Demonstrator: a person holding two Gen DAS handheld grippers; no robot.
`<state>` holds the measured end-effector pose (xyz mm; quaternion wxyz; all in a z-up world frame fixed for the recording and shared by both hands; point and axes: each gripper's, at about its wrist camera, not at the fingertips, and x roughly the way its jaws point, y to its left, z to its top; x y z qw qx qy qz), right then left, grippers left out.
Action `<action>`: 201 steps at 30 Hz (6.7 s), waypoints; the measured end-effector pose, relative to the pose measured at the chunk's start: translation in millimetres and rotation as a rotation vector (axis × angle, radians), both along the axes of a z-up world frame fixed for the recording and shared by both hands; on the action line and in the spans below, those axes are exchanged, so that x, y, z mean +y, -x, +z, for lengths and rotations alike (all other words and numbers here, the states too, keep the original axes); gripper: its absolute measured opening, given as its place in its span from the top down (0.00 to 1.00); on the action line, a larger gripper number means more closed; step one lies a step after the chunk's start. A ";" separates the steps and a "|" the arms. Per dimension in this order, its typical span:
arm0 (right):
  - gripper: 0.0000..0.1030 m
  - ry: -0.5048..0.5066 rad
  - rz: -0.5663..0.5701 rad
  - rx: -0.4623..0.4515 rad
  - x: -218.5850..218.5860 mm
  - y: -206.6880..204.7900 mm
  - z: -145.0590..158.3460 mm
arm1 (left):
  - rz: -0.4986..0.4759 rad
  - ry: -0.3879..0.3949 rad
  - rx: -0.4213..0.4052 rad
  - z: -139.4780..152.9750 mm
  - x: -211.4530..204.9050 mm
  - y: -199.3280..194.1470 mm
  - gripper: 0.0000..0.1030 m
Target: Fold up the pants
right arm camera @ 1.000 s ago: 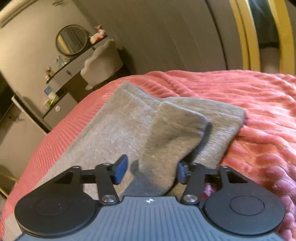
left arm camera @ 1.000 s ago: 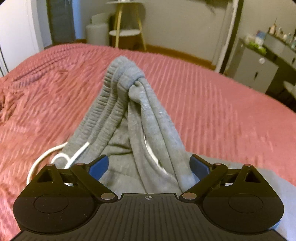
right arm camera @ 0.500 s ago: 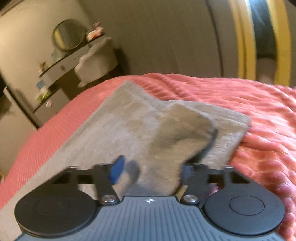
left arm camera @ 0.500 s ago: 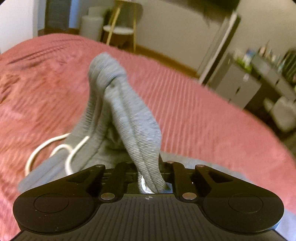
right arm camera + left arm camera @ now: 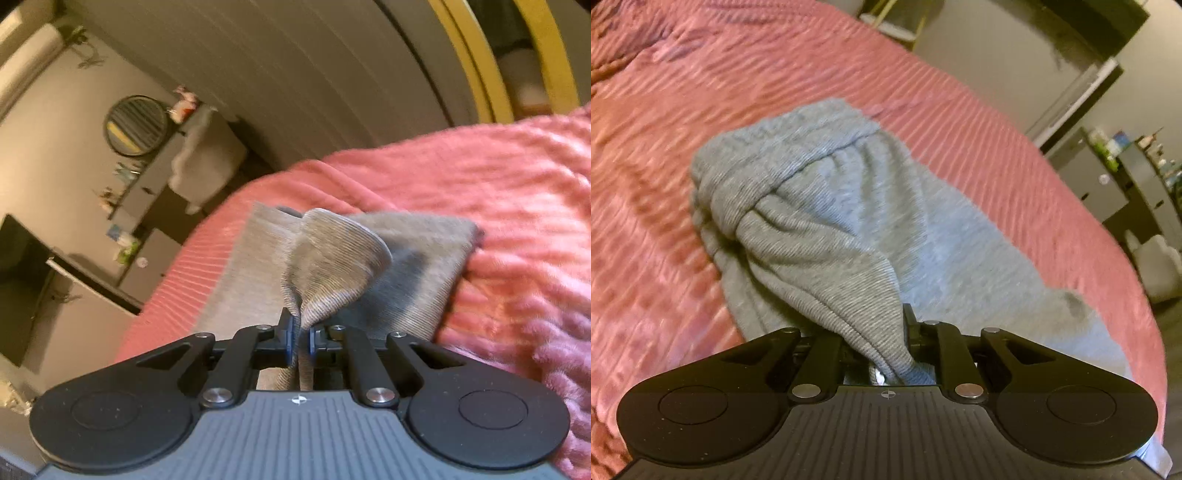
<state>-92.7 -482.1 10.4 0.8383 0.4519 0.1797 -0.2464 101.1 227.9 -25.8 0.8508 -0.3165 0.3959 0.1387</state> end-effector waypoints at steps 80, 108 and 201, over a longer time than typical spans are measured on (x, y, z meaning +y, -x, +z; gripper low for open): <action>0.17 -0.112 1.073 0.039 334.0 -330.6 31.6 | 0.291 -0.547 0.138 2.6 -48.6 -13.0 0.06; 0.17 -0.054 1.073 0.152 380.5 -374.3 19.8 | 0.303 -0.537 0.076 -4.0 -53.4 -14.0 0.06; 0.19 -0.125 0.114 -0.115 -73.3 65.6 -38.2 | -0.523 -0.591 0.022 -13.1 -236.5 4.2 0.03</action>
